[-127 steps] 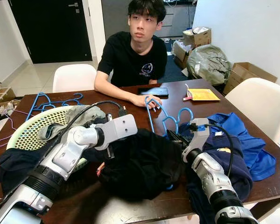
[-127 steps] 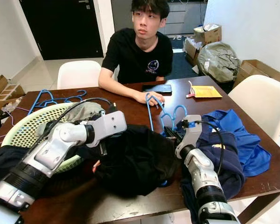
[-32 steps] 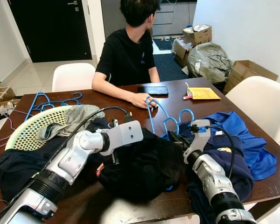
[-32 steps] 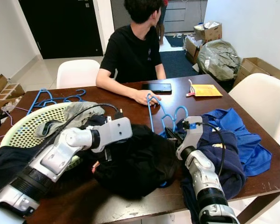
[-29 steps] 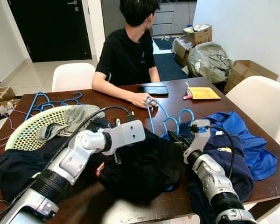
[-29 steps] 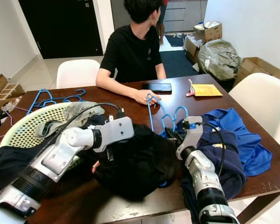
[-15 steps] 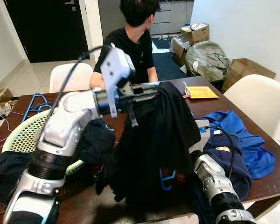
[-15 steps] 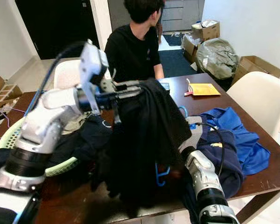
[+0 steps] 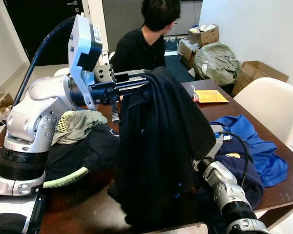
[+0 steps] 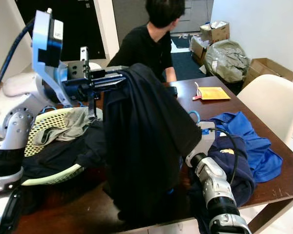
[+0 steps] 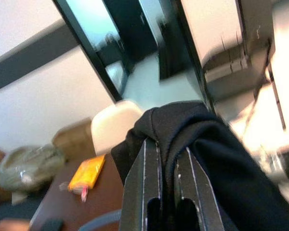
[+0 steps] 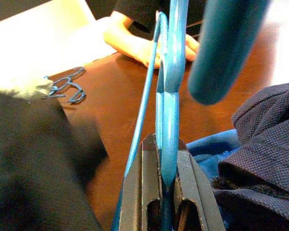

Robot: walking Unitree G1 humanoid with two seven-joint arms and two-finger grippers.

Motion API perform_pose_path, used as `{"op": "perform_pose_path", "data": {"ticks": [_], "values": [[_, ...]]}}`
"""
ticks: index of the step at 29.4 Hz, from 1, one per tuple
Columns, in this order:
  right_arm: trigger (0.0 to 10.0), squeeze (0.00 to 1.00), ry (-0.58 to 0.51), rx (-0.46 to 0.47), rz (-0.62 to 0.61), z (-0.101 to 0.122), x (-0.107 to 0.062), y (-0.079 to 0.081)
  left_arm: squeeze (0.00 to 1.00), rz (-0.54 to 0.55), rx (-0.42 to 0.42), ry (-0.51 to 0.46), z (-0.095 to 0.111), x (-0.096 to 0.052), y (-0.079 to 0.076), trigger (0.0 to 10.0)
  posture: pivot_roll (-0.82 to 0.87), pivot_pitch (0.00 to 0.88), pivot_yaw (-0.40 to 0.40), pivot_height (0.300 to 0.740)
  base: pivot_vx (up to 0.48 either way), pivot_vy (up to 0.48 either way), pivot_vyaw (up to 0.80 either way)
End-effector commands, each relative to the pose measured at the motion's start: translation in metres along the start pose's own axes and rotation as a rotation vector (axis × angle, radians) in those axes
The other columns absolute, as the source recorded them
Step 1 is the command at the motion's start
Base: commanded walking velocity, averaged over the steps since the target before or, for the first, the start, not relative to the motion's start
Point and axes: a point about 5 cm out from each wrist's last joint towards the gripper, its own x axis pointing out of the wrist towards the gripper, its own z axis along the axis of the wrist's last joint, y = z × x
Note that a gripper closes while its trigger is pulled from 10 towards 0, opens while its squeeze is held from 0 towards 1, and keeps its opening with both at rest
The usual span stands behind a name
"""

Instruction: Hang hanger

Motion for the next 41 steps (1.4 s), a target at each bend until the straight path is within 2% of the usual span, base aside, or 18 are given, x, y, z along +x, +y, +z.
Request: {"op": "perform_pose_path", "data": {"ticks": [1, 2, 3, 4, 5, 7, 11, 16, 17, 18, 19, 24, 28, 33, 38, 39, 40, 41], "values": [[10.0, 0.0, 0.04, 0.006, -0.021, -0.009, -0.006, -0.004, 0.0, -0.029, -0.003, 0.087, -0.014, 0.001, -0.006, 10.0, 0.07, 0.0, 0.034, 0.74, 0.0, 0.0, 0.0], [10.0, 0.0, 0.039, 0.007, -0.021, -0.009, -0.006, -0.004, 0.0, -0.054, 0.009, 0.196, -0.034, 0.0, -0.016, 10.0, 0.07, 0.0, 0.034, 0.74, 0.0, 0.0, 0.0], [10.0, 0.0, 0.039, 0.007, -0.021, -0.009, -0.006, -0.004, 0.0, -0.054, 0.009, 0.196, -0.034, 0.0, -0.016, 10.0, 0.07, 0.0, 0.034, 0.74, 0.0, 0.0, 0.0], [10.0, 0.0, 0.04, 0.007, -0.02, -0.009, -0.007, -0.004, 0.0, -0.05, 0.011, 0.291, -0.053, -0.003, -0.025, 10.0, 0.07, 0.0, 0.029, 0.74, 0.0, 0.0, 0.0], [10.0, 0.0, 0.04, 0.007, -0.02, -0.009, -0.007, -0.004, 0.0, -0.05, 0.011, 0.291, -0.053, -0.003, -0.025, 10.0, 0.07, 0.0, 0.029, 0.74, 0.0, 0.0, 0.0], [10.0, 0.0, 0.042, 0.008, -0.018, -0.008, -0.007, -0.005, 0.0, 0.003, 0.005, 0.375, -0.073, -0.006, -0.031, 10.0, 0.07, 0.0, 0.023, 0.74, 0.0, 0.0, 0.0], [10.0, 0.0, 0.047, 0.005, -0.016, -0.008, -0.007, -0.005, 0.0, 0.084, 0.017, 0.435, -0.086, -0.007, -0.029, 10.0, 0.07, 0.0, 0.022, 0.74, 0.0, 0.0, 0.0], [10.0, 0.0, 0.048, 0.004, -0.016, -0.008, -0.007, -0.005, 0.0, 0.123, 0.015, 0.433, -0.089, -0.005, -0.028, 10.0, 0.07, 0.0, 0.023, 0.74, 0.0, 0.0, 0.0], [10.0, 0.0, 0.049, 0.003, -0.017, -0.007, -0.007, -0.005, 0.55, 0.152, -0.002, 0.415, -0.09, -0.002, -0.027, 10.0, 0.07, 0.0, 0.022, 0.74, 0.0, 0.0, 0.0], [10.0, 0.0, 0.049, 0.003, -0.017, -0.007, -0.007, -0.005, 0.55, 0.152, -0.002, 0.415, -0.09, -0.002, -0.027, 10.0, 0.07, 0.0, 0.022, 0.74, 0.0, 0.0, 0.0], [10.0, 0.0, 0.05, 0.002, -0.018, -0.007, -0.007, -0.005, 1.0, 0.157, -0.027, 0.398, -0.091, 0.0, -0.028, 10.0, 0.07, 0.0, 0.022, 0.74, 0.0, 0.0, 0.0], [10.0, 0.0, 0.049, 0.001, -0.019, -0.007, -0.007, -0.006, 1.0, 0.15, -0.064, 0.356, -0.089, 0.004, -0.031, 10.0, 0.06, 0.0, 0.023, 0.74, 0.0, 0.0, 0.0], [10.0, 0.0, 0.047, 0.001, -0.021, -0.006, -0.008, -0.006, 1.0, 0.166, -0.097, 0.283, -0.075, -0.004, -0.024, 10.0, 0.06, 0.0, 0.027, 0.74, 0.0, 0.0, 0.0], [10.0, 0.0, 0.05, 0.0, -0.019, -0.006, -0.008, -0.006, 1.0, 0.119, -0.039, 0.403, -0.07, -0.028, -0.021, 10.0, 0.07, 0.0, 0.024, 0.74, 0.0, 0.0, 0.0], [10.0, 0.0, 0.051, 0.0, -0.018, -0.006, -0.008, -0.006, 1.0, 0.196, -0.02, 0.374, -0.063, -0.03, -0.014, 10.0, 0.08, 0.0, 0.025, 0.74, 0.0, 0.0, 0.0], [10.0, 0.0, 0.051, 0.001, -0.016, -0.006, -0.008, -0.006, 0.24, 0.346, -0.047, 0.281, -0.057, -0.027, -0.005, 10.0, 0.08, 0.0, 0.027, 0.74, 0.0, 0.0, 0.0], [10.0, 0.0, 0.052, 0.001, -0.014, -0.006, -0.007, -0.005, 0.0, 0.519, -0.112, 0.181, -0.057, -0.021, -0.001, 10.0, 0.08, 0.0, 0.028, 0.74, 0.0, 0.0, 0.0], [10.0, 0.0, 0.052, 0.001, -0.014, -0.006, -0.007, -0.005, 0.0, 0.519, -0.112, 0.181, -0.057, -0.021, -0.001, 10.0, 0.08, 0.0, 0.028, 0.74, 0.0, 0.0, 0.0]]}}
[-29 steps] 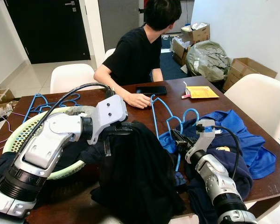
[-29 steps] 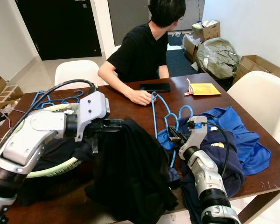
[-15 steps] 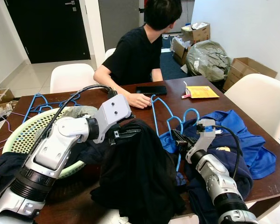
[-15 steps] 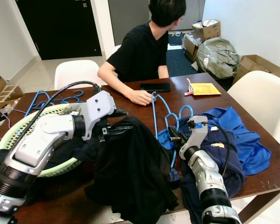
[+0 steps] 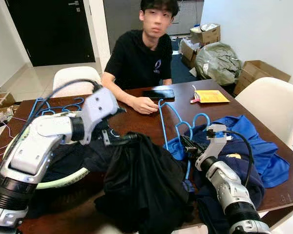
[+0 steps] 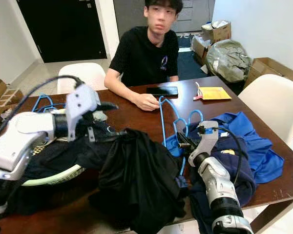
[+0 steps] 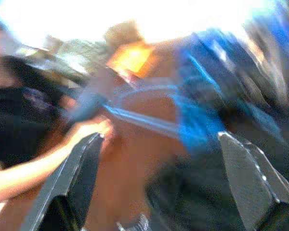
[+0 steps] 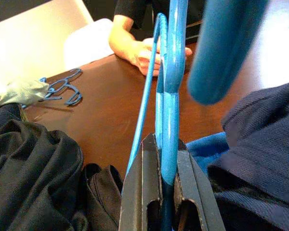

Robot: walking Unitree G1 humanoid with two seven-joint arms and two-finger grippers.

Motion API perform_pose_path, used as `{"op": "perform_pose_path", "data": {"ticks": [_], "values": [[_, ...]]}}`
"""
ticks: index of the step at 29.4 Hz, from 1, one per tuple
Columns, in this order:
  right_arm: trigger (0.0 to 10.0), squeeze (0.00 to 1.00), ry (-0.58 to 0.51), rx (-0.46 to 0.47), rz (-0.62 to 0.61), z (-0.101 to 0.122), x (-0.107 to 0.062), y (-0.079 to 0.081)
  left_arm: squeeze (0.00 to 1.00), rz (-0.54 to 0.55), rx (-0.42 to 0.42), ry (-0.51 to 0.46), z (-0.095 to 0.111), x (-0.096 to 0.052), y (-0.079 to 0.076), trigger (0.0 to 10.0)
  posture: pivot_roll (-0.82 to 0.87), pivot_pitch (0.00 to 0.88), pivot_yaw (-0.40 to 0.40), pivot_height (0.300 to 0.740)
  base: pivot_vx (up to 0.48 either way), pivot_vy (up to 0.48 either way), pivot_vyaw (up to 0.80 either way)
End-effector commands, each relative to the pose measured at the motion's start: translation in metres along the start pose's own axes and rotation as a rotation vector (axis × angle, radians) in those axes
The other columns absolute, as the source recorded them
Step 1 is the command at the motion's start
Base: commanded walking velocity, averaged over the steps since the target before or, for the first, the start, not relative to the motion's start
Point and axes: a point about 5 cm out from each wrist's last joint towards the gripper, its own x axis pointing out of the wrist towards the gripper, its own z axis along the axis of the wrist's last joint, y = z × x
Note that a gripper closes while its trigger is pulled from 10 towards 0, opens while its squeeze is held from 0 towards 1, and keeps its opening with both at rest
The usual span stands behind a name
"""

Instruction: Hang hanger

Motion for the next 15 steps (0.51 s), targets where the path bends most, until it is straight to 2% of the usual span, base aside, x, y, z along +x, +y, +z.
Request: {"op": "perform_pose_path", "data": {"ticks": [1, 2, 3, 4, 5, 6, 8, 9, 10, 11, 14, 15], "values": [[10.0, 0.0, 0.053, 0.0, 0.0, -0.012, -0.003, 0.001, 0.0, 0.164, -0.094, -0.052, 0.001, 0.003, 0.004, 10.0, 0.08, 0.0, 0.028, 0.74, 0.0, 0.0, 0.0], [10.0, 0.0, 0.053, 0.0, 0.0, -0.012, -0.003, 0.001, 0.0, 0.164, -0.094, -0.052, 0.001, 0.003, 0.004, 10.0, 0.08, 0.0, 0.028, 0.74, 0.0, 0.0, 0.0], [10.0, 0.0, 0.053, 0.0, 0.001, -0.012, -0.002, 0.002, 0.0, 0.262, -0.164, -0.057, -0.007, 0.006, -0.001, 10.0, 0.08, 0.0, 0.027, 0.74, 0.0, 0.0, 0.0], [10.0, 0.0, 0.053, 0.0, 0.001, -0.012, -0.002, 0.002, 0.0, 0.262, -0.164, -0.057, -0.007, 0.006, -0.001, 10.0, 0.08, 0.0, 0.027, 0.74, 0.0, 0.0, 0.0], [10.0, 0.0, 0.053, 0.0, 0.001, -0.012, -0.002, 0.002, 0.0, 0.35, -0.217, -0.053, -0.017, 0.008, -0.006, 10.0, 0.08, 0.0, 0.029, 0.74, 0.0, 0.0, 0.0], [10.0, 0.0, 0.053, 0.0, 0.001, -0.012, -0.002, 0.002, 0.0, 0.35, -0.217, -0.053, -0.017, 0.008, -0.006, 10.0, 0.08, 0.0, 0.029, 0.74, 0.0, 0.0, 0.0], [10.0, 0.0, 0.051, 0.002, 0.001, -0.011, -0.003, 0.002, 0.0, 0.566, -0.327, -0.017, -0.039, 0.007, -0.015, 10.0, 0.08, 0.0, 0.031, 0.74, 0.0, 0.0, 0.0], [10.0, 0.0, 0.051, 0.002, 0.001, -0.011, -0.003, 0.002, 0.0, 0.566, -0.327, -0.017, -0.039, 0.007, -0.015, 10.0, 0.08, 0.0, 0.031, 0.74, 0.0, 0.0, 0.0], [10.0, 0.0, 0.05, 0.004, 0.001, -0.011, -0.003, 0.002, 0.0, 0.629, -0.354, 0.004, -0.046, 0.006, -0.017, 10.0, 0.08, 0.0, 0.031, 0.74, -0.356, 0.0, 0.0], [10.0, 0.0, 0.05, 0.005, 0.002, -0.011, -0.003, 0.002, 0.0, 0.67, -0.348, 0.024, -0.05, 0.006, -0.019, 10.0, 0.09, 0.0, 0.027, 0.74, -0.379, 0.0, 0.0], [10.0, 0.0, 0.051, 0.006, 0.006, -0.011, -0.002, 0.003, 0.0, 0.691, -0.344, 0.05, -0.056, 0.007, -0.021, 10.0, 0.09, 0.0, 0.026, 0.74, -0.398, 0.0, 0.0], [10.0, 0.0, 0.051, 0.007, 0.01, -0.01, -0.002, 0.004, 0.0, 0.692, -0.315, 0.072, -0.057, 0.01, -0.024, 10.0, 0.08, 0.0, 0.026, 0.74, -0.394, 0.0, 0.0]]}}
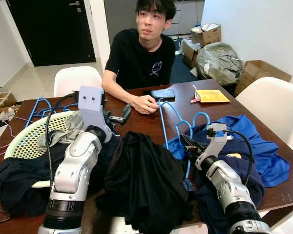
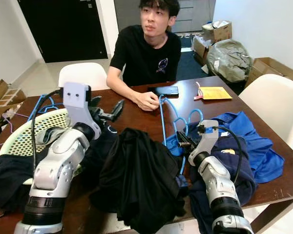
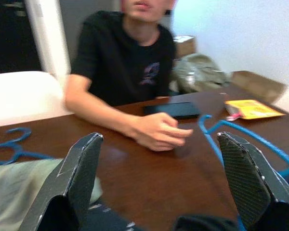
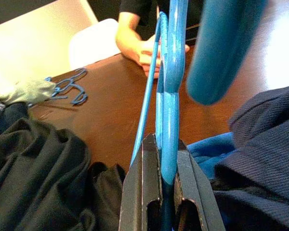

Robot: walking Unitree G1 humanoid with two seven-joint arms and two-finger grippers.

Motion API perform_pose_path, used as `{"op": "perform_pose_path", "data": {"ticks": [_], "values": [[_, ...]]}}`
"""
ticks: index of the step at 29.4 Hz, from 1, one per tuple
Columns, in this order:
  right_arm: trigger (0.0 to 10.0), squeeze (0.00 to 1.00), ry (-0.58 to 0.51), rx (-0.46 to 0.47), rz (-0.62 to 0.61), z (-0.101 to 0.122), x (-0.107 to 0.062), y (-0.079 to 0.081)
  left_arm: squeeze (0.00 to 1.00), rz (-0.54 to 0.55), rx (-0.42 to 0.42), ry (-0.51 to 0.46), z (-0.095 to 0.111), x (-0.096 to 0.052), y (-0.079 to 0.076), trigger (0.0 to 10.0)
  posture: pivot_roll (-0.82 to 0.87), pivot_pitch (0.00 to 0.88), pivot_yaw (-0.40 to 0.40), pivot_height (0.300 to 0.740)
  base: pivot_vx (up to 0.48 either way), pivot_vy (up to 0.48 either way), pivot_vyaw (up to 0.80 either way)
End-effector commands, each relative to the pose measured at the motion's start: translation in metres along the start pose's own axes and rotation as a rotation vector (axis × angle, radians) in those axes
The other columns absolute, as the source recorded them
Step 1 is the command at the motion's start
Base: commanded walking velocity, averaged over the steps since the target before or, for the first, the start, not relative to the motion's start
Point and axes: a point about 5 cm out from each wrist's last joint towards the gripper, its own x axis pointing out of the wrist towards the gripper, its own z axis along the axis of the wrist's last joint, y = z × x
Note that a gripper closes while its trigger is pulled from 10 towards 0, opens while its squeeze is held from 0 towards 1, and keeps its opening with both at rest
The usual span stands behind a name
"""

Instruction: Hang hanger

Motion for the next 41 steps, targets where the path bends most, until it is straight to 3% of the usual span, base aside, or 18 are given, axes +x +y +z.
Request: {"op": "perform_pose_path", "data": {"ticks": [1, 16, 21, 29, 35, 36, 39, 41], "values": [[10.0, 0.0, 0.057, 0.007, -0.001, -0.013, -0.003, 0.001, 0.0, 0.026, 0.027, 0.024, -0.008, -0.001, 0.0, 10.0, 0.08, 0.0, 0.026, 0.74, -0.394, 0.0, 0.0], [10.0, 0.0, 0.058, 0.005, -0.001, -0.012, -0.003, 0.001, 0.0, 0.069, 0.063, 0.008, -0.009, 0.0, -0.008, 10.0, 0.08, 0.0, 0.023, 0.74, -0.392, 0.0, 0.0], [10.0, 0.0, 0.058, 0.001, -0.002, -0.011, -0.003, 0.001, 0.0, -0.058, -0.033, -0.076, 0.002, -0.004, -0.02, 10.0, 0.07, 0.0, 0.022, 0.74, 0.0, 0.0, 0.0], [10.0, 0.0, 0.059, -0.003, -0.002, -0.011, -0.003, 0.001, 0.0, -0.089, -0.02, -0.069, 0.002, -0.004, -0.025, 10.0, 0.07, 0.0, 0.023, 0.74, 0.0, -0.33, 0.0], [10.0, 0.0, 0.06, -0.004, -0.001, -0.01, -0.003, 0.001, 0.0, -0.001, -0.019, -0.05, -0.002, -0.003, -0.017, 10.0, 0.06, 0.0, 0.022, 0.74, 0.0, -0.3, 0.0], [10.0, 0.0, 0.06, -0.004, 0.0, -0.01, -0.003, 0.001, 0.0, 0.065, -0.02, -0.013, -0.009, -0.005, -0.009, 10.0, 0.07, 0.0, 0.021, 0.74, 0.0, 0.0, 0.0], [10.0, 0.0, 0.059, -0.004, 0.001, -0.01, -0.003, 0.001, 0.0, 0.128, -0.031, 0.024, -0.016, -0.008, -0.002, 10.0, 0.06, 0.0, 0.021, 0.74, 0.0, 0.0, 0.0], [10.0, 0.0, 0.059, -0.003, 0.002, -0.01, -0.004, 0.001, 0.0, 0.223, -0.087, 0.116, -0.033, -0.019, 0.008, 10.0, 0.07, 0.0, 0.018, 0.74, 0.0, 0.0, 0.0]]}}
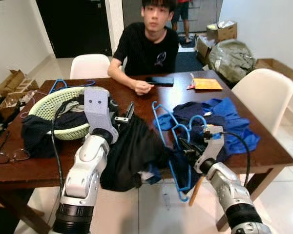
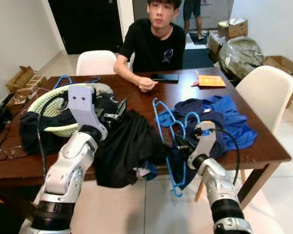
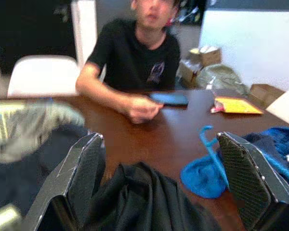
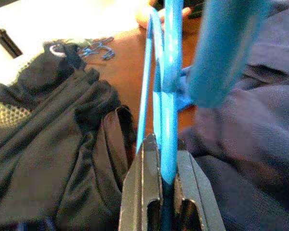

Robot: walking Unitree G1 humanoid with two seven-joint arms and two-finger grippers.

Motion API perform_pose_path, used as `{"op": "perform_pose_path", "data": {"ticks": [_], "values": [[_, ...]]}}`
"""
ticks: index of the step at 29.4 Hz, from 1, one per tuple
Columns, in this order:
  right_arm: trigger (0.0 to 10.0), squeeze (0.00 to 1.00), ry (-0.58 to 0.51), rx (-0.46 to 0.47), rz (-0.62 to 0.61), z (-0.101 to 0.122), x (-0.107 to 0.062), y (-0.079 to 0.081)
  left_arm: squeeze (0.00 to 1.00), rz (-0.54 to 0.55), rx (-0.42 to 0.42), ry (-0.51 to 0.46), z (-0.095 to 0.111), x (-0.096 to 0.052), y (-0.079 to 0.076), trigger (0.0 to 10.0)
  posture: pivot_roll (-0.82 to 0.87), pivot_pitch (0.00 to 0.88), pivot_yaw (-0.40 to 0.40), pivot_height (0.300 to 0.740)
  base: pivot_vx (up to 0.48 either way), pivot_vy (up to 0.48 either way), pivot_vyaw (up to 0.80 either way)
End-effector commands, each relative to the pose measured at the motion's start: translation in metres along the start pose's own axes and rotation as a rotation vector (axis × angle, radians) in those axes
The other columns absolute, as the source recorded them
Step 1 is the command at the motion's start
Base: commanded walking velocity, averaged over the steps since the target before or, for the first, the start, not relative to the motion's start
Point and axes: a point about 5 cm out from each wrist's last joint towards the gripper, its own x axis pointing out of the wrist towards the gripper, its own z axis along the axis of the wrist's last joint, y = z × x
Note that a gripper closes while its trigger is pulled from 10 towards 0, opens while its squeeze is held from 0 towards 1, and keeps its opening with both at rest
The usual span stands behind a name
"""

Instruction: Hang hanger

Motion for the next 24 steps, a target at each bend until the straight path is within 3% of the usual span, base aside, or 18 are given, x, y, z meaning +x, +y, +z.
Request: {"op": "perform_pose_path", "data": {"ticks": [1, 5, 14, 16, 24], "values": [[10.0, 0.0, 0.026, 0.017, -0.016, -0.007, -0.003, -0.002, 0.0, 0.083, -0.027, 0.107, -0.02, -0.008, 0.013, 10.0, 0.07, 0.0, 0.018, 0.74, 0.0, 0.0, 0.0], [10.0, 0.0, 0.028, 0.014, -0.014, -0.006, -0.004, -0.003, 0.0, 0.159, -0.07, 0.206, -0.039, -0.024, 0.024, 10.0, 0.07, 0.0, 0.013, 0.74, 0.0, 0.0, 0.0], [10.0, 0.0, 0.032, 0.012, -0.013, -0.005, -0.004, -0.003, 0.0, 0.195, -0.094, 0.322, -0.058, -0.035, 0.033, 10.0, 0.07, 0.0, 0.009, 0.74, 0.0, 0.0, 0.0], [10.0, 0.0, 0.034, 0.009, -0.012, -0.005, -0.004, -0.004, 0.0, 0.149, -0.12, 0.406, -0.07, -0.039, 0.033, 10.0, 0.07, 0.0, 0.007, 0.74, 0.0, 0.0, 0.0], [10.0, 0.0, 0.033, 0.01, -0.013, -0.004, -0.003, -0.003, 0.0, 0.033, -0.094, 0.487, -0.077, -0.039, 0.02, 10.0, 0.06, 0.0, 0.017, 0.74, 0.0, 0.0, 0.0]]}}
